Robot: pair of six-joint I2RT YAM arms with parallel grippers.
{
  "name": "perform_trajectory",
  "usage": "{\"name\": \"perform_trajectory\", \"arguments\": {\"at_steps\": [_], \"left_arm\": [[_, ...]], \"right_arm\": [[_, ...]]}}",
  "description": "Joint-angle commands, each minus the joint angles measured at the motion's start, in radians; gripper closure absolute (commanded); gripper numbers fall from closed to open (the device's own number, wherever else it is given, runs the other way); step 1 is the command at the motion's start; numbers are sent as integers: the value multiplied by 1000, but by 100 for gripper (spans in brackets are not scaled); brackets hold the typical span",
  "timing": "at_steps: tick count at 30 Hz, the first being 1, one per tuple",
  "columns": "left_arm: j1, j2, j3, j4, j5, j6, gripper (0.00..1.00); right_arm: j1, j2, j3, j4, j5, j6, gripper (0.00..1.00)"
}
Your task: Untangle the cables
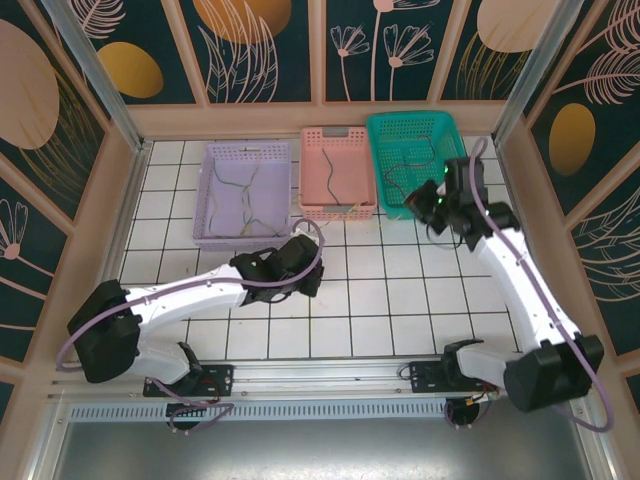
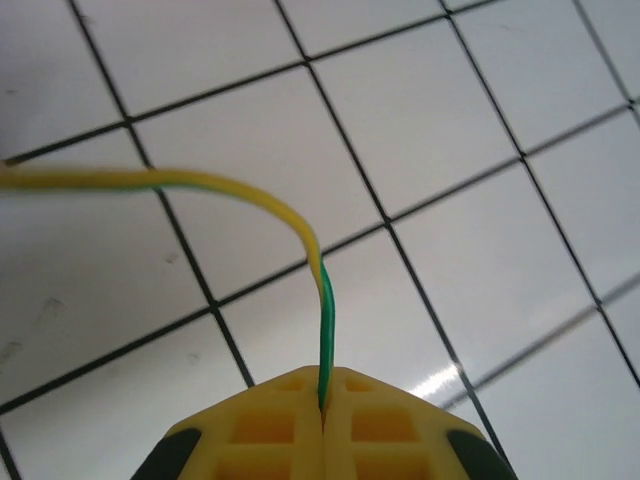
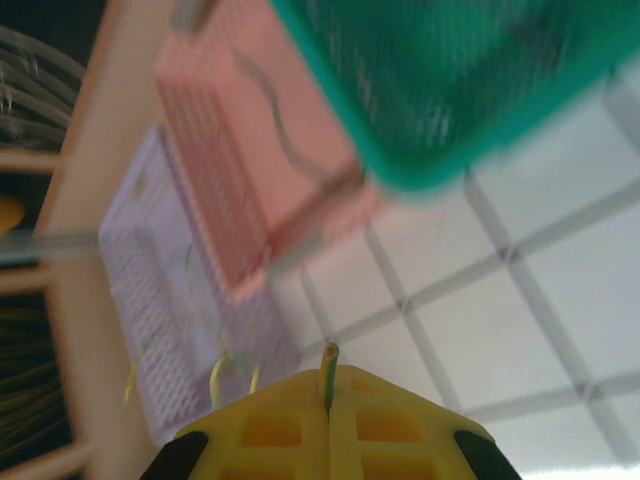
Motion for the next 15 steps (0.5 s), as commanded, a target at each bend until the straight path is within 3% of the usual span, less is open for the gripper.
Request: {"name": "perform_trajectory", "arguments": {"at_steps": [1, 3, 5, 9, 15], "left_arm": [[-2, -64, -39, 32, 176, 71, 100], [-2, -92, -52, 45, 247, 74, 100], [-1, -117, -66, 46, 314, 92, 100], [-2, -162, -105, 20, 402, 131, 100], [-2, -193, -143, -36, 458, 188, 100]], "right_arm": [[-23, 73, 94, 96, 325, -373, 100], [-33, 98, 84, 217, 445, -493, 100], [-94, 113, 68, 339, 473, -551, 100], [-266, 166, 114, 488, 367, -523, 100], [-358, 269, 193, 628, 273, -508, 100]]}}
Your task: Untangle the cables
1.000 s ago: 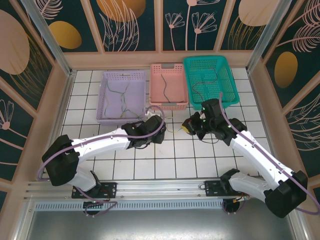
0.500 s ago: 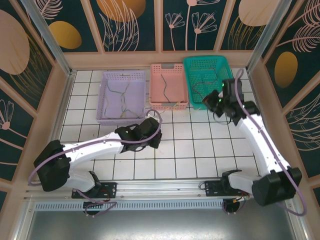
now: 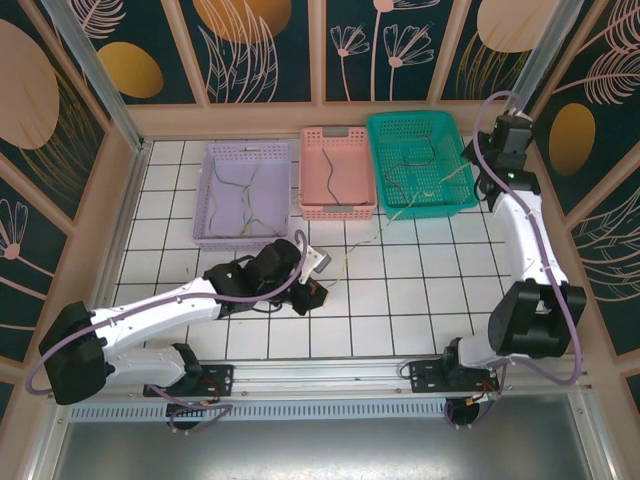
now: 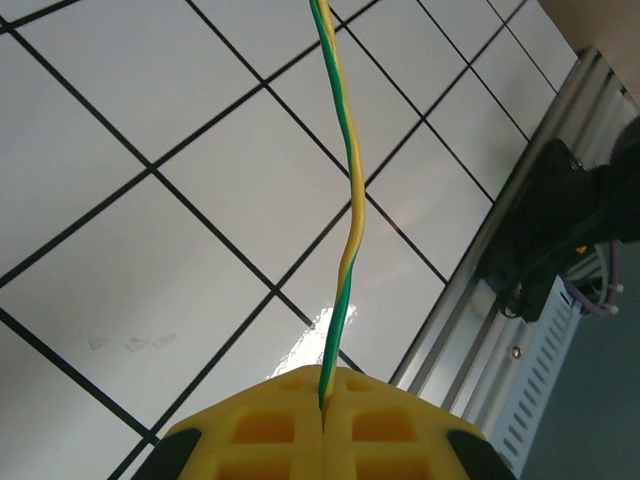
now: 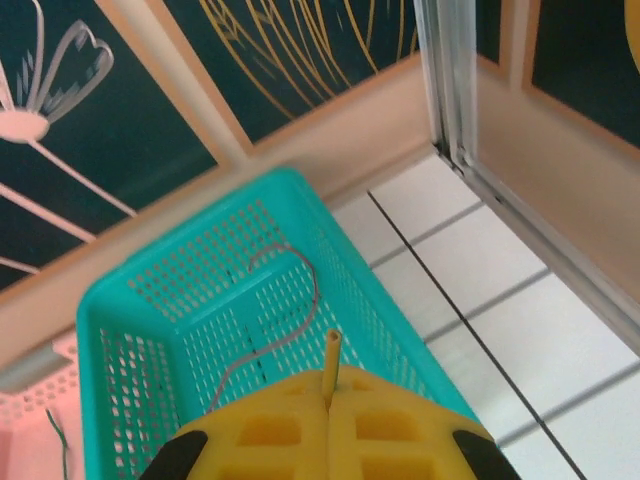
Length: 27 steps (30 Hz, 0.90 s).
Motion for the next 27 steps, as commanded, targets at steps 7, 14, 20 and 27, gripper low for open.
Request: {"name": "perform_trajectory", "arguments": {"at_steps": [7, 14, 20, 27], "left_arm": [[-3, 12, -87, -132, 25, 59, 100], [-4, 60, -119, -129, 10, 43, 100], [-4, 64, -123, -132, 27, 39, 100], [-4, 160, -124, -137, -12, 25, 100]], "right_arm": [[-171, 167, 242, 266, -132, 162, 100], [-270, 323, 445, 336, -328, 440, 100], [-260, 427, 596, 282, -414, 576, 100], [-253, 391, 478, 451, -417, 937, 100]]}}
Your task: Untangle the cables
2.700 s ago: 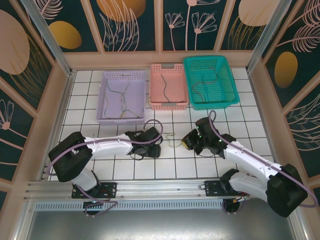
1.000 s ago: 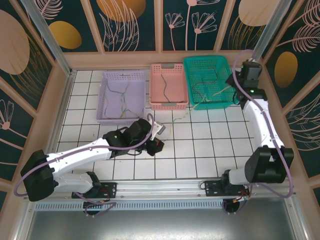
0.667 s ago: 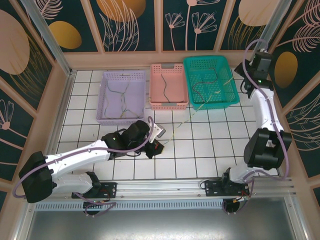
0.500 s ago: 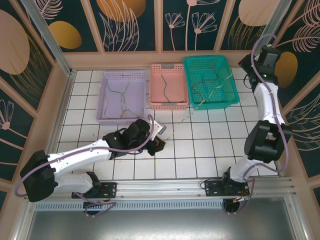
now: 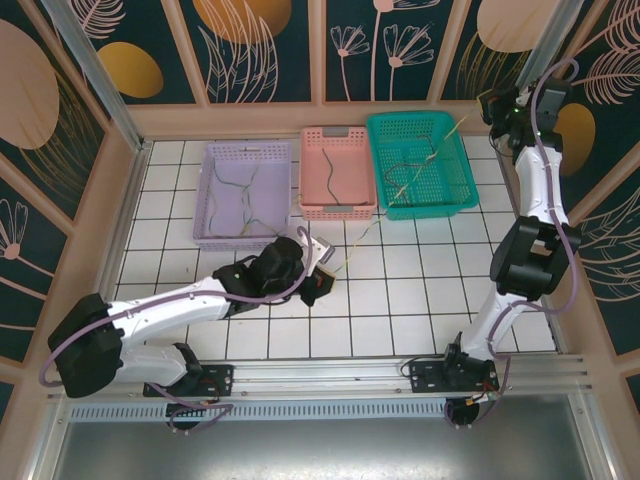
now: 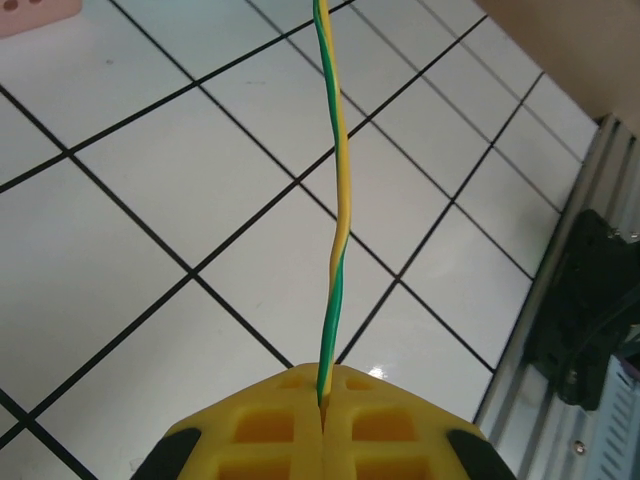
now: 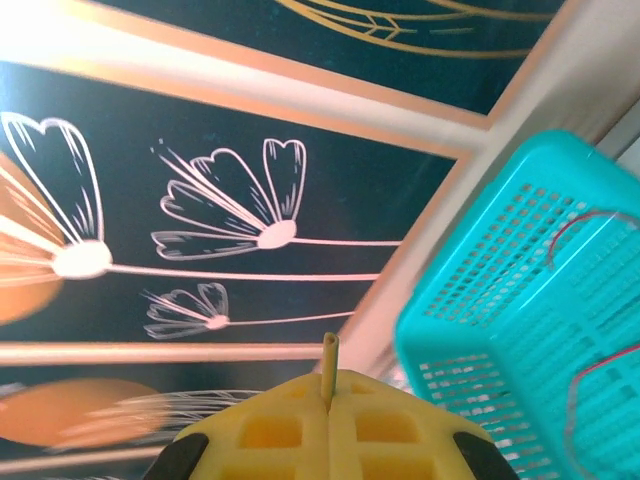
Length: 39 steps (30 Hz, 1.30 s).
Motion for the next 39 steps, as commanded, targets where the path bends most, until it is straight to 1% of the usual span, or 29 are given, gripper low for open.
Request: {"name": "perform_trajectory", "arguments": {"at_steps": [1, 5, 8, 10, 12, 15, 18, 19, 20, 21, 22, 23, 25, 27, 28, 29, 30, 32, 33, 36, 37, 38, 39], "left_arm": [[-21, 87, -79, -367, 67, -16, 100], [-21, 128, -84, -333, 30, -24, 100], [-26, 154, -85, -331, 6, -6, 100], [-31, 172, -87, -335, -11, 8, 100], [-34, 187, -84, -337, -27, 15, 100], [-37, 197, -78, -337, -51, 14, 100], [-37, 171, -30, -338, -66, 1, 100], [-36, 154, 6, -342, -79, -8, 100], [-37, 134, 57, -349, -105, -31, 98], [-36, 117, 121, -357, -132, -53, 82], [-37, 104, 182, -366, -161, -76, 68], [-35, 93, 256, -378, -195, -109, 62], [-34, 77, 388, -397, -249, -162, 53], [-30, 60, 499, -447, -342, -250, 40], [-22, 49, 548, -481, -387, -303, 37], [-13, 31, 592, -511, -422, -360, 33], [0, 9, 617, -525, -444, -410, 31], [33, -62, 637, -531, -489, -560, 19], [54, -94, 629, -509, -487, -624, 16], [118, -149, 579, -332, -405, -869, 16], [126, -146, 558, -248, -379, -951, 17], [127, -134, 541, -148, -352, -1020, 21], [126, -114, 532, -55, -323, -1051, 24]], "right_arm": [[-67, -46, 11, 383, 235, 239, 100], [-12, -124, 38, 305, 315, 247, 100], [-11, -129, 110, 273, 354, 255, 100], [-27, -81, 242, 212, 354, 232, 100], [-46, 0, 421, 126, 327, 222, 100], [-52, 100, 638, 42, 283, 215, 100], [-17, 169, 809, -76, 229, 172, 100], [6, 172, 836, -120, 219, 140, 100], [35, 163, 845, -164, 213, 101, 100], [70, 140, 828, -192, 215, 59, 100], [100, 113, 795, -201, 225, 21, 100], [131, 70, 742, -197, 246, -21, 100], [179, -22, 597, -149, 298, -68, 100], [187, -110, 445, -76, 329, -56, 100], [187, -144, 378, -35, 338, -42, 100], [187, -167, 340, -14, 345, -35, 100], [190, -181, 318, 1, 346, -32, 100], [203, -202, 280, 32, 346, -32, 100], [214, -212, 264, 48, 351, -33, 100], [250, -247, 195, 118, 365, -33, 100], [267, -254, 174, 138, 370, -32, 100], [281, -258, 156, 152, 373, -30, 100], [292, -256, 146, 155, 372, -24, 100]]}}
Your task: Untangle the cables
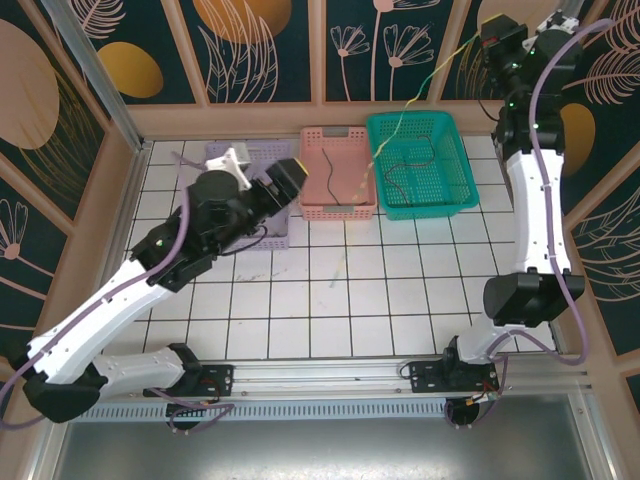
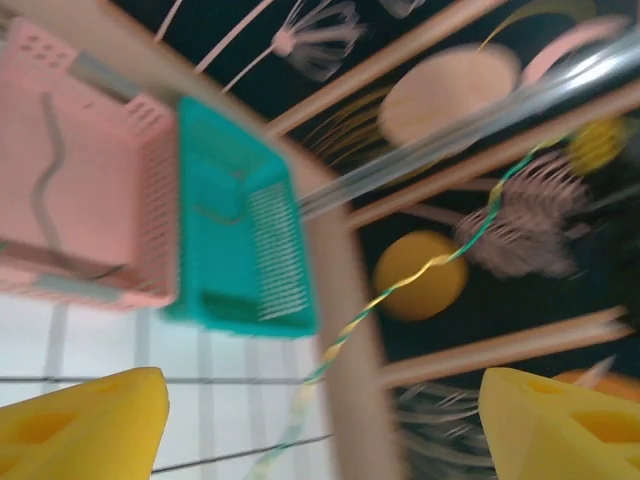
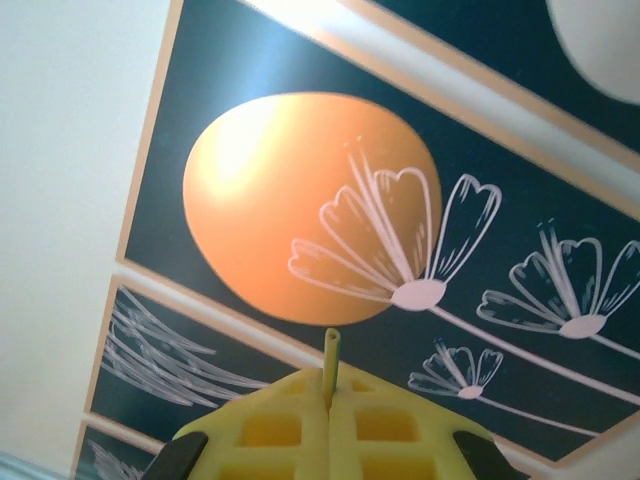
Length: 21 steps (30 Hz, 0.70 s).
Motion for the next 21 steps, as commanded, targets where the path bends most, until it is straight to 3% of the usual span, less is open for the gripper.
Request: {"name": "perform_trajectory", "arguments": {"at_steps": [1, 3, 5, 8, 11, 14, 21], "left_arm": [[-2, 98, -40, 299, 106, -267, 25], [-1, 185, 74, 254, 155, -118, 25], [-1, 294, 268, 40, 178, 154, 23], [-1, 387, 438, -209, 36, 470, 22], [-2, 399, 395, -174, -29, 710, 20], [-2, 420, 357, -111, 0, 870, 19], [-1, 489, 395, -67, -64, 1013, 12]], "right_arm": [[50, -11, -45, 111, 19, -4, 100], [75, -2, -52, 118, 13, 10, 100], [101, 9, -48, 117, 8, 8, 100], [129, 35, -19, 96, -22, -1, 100], [147, 68, 34, 31, -62, -23, 100], [162, 91, 59, -1, -99, -33, 100], [226, 121, 73, -20, -143, -47, 100]]}}
